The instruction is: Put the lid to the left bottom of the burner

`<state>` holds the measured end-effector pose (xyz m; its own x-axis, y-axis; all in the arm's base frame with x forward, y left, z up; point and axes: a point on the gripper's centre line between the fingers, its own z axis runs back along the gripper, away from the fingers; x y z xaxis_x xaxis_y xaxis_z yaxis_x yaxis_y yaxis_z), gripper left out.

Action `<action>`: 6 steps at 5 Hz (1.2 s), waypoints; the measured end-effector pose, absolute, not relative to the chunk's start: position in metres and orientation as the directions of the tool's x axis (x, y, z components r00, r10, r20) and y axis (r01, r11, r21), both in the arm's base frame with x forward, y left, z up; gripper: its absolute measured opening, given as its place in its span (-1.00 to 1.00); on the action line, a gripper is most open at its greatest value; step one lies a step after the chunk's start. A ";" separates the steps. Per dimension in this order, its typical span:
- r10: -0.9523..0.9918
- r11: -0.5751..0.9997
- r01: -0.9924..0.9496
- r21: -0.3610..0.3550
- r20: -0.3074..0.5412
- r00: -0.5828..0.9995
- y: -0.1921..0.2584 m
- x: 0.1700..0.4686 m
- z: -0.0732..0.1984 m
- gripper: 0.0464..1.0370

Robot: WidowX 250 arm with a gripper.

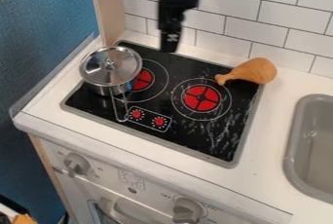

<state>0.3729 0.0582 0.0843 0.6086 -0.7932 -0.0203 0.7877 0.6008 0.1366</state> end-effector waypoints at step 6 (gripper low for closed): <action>-0.690 0.712 0.695 0.098 -0.084 0.719 0.128 0.333 0.051 0.92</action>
